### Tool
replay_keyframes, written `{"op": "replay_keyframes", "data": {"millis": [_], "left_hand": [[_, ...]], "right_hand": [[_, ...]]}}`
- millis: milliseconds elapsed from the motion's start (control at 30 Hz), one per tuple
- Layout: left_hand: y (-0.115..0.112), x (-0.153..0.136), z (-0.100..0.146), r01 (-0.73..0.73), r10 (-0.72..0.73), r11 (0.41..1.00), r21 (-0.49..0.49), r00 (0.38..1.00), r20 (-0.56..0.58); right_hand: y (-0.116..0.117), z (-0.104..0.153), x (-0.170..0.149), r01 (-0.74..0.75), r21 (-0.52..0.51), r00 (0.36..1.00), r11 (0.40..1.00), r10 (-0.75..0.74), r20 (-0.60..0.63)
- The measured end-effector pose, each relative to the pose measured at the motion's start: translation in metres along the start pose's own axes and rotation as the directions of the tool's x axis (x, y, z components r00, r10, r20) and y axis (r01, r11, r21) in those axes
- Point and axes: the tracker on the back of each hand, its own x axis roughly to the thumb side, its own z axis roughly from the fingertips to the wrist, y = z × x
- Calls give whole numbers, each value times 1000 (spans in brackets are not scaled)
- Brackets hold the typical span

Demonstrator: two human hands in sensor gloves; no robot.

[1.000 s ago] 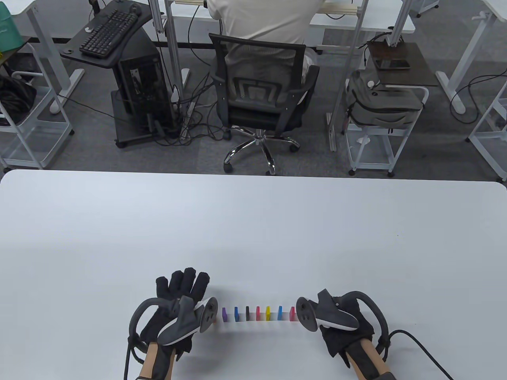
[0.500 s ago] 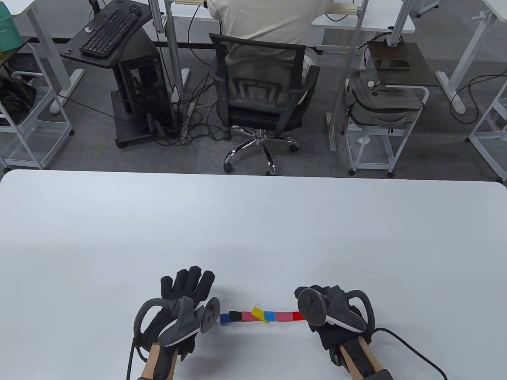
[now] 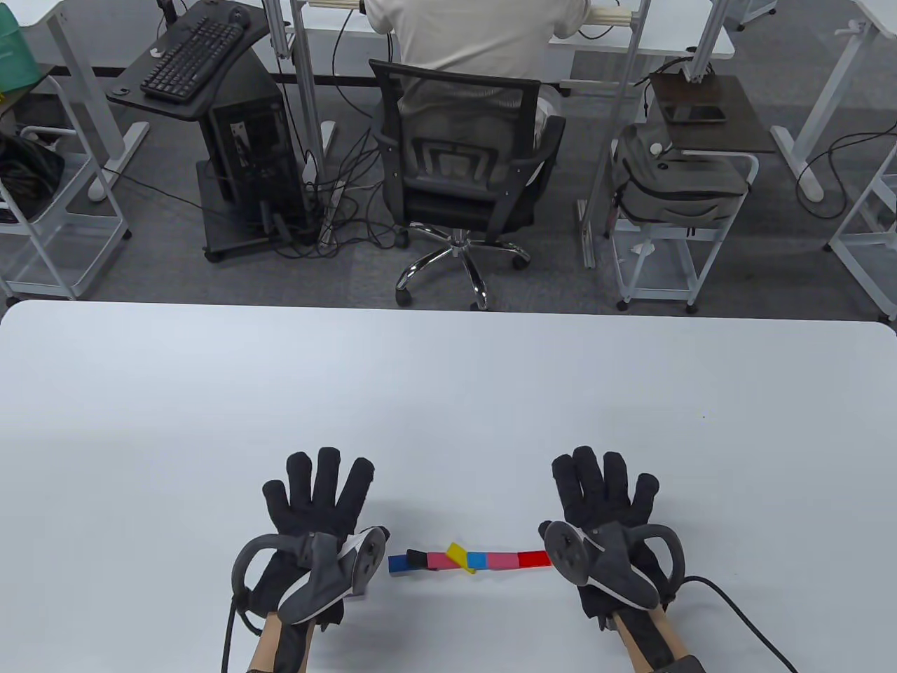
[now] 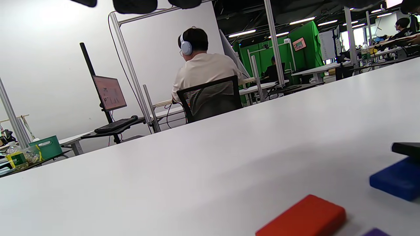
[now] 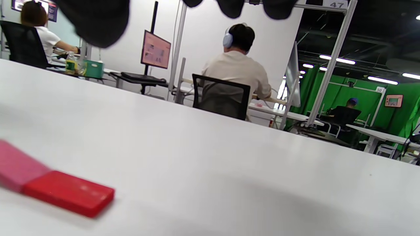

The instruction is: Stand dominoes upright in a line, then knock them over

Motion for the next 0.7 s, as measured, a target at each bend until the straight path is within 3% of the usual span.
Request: {"op": "replay_keyframes", "data": {"millis": [333, 700], "left_hand": [[-12, -5, -4, 1, -1, 997, -73, 1000, -4], [-16, -5, -4, 46, -46, 995, -87, 999, 2]], "right_hand": [[10, -6, -9, -9, 53, 1000, 999, 10, -22], [13, -7, -13, -20, 63, 999, 998, 22, -25]]}}
